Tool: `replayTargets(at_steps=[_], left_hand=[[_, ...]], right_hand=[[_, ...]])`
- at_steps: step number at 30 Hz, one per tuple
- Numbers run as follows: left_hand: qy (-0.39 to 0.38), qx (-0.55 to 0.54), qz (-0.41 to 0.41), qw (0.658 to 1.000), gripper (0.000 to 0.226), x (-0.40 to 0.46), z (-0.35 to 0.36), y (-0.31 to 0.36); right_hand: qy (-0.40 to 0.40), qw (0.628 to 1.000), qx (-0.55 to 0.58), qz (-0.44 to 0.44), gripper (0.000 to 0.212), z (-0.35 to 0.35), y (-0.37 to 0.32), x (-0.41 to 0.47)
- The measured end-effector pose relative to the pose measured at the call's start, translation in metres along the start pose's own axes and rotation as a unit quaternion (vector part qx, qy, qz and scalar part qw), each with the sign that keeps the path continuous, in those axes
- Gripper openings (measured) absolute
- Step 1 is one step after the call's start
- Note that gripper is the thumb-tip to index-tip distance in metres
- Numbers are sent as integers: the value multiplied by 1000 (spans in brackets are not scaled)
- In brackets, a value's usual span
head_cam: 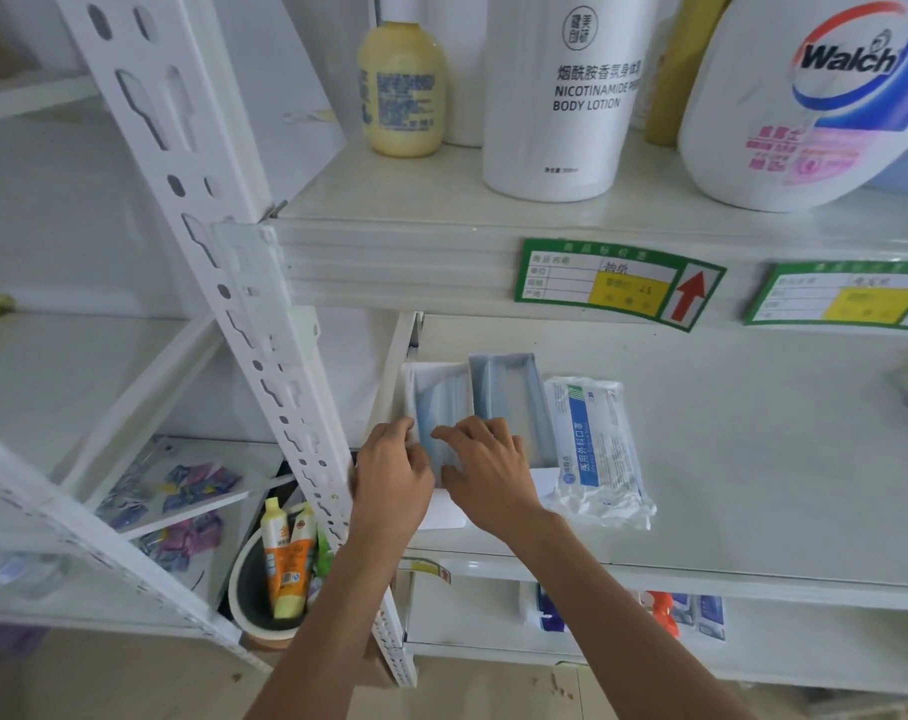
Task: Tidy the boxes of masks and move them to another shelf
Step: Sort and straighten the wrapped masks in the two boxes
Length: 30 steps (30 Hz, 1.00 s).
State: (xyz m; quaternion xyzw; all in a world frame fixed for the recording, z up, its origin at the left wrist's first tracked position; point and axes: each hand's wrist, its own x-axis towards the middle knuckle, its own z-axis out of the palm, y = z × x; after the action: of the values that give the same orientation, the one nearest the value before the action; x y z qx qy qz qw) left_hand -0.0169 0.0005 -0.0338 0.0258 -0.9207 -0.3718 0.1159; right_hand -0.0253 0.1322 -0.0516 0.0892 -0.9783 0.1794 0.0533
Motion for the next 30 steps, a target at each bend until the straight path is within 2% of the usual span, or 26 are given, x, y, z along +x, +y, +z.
replayTargets(at_steps=[2, 6, 10, 15, 17, 22, 26, 30], left_hand=[[-1, 5, -2, 1000, 34, -1, 0, 0], [-12, 71, -13, 997, 39, -2, 1, 1], [-58, 147, -9, 987, 20, -2, 4, 4], [-63, 167, -10, 984, 10, 5, 4, 6], [-38, 142, -16, 989, 17, 4, 5, 5], [60, -5, -25, 998, 46, -7, 8, 0], [92, -76, -17, 993, 47, -13, 9, 1], [96, -78, -4, 992, 45, -13, 9, 1]], right_hand=[[-4, 1000, -23, -17, 46, 0, 0, -2], [1, 999, -43, -33, 32, 2, 0, -6], [15, 999, -31, -26, 33, 4, 1, -7], [13, 999, -39, -25, 35, 3, 0, -8], [12, 999, -36, -22, 34, 3, 1, -8], [14, 998, -44, -30, 33, 4, 1, -10], [18, 998, -43, -31, 32, 5, 1, -10], [21, 998, -42, -42, 33, 3, 2, -11]])
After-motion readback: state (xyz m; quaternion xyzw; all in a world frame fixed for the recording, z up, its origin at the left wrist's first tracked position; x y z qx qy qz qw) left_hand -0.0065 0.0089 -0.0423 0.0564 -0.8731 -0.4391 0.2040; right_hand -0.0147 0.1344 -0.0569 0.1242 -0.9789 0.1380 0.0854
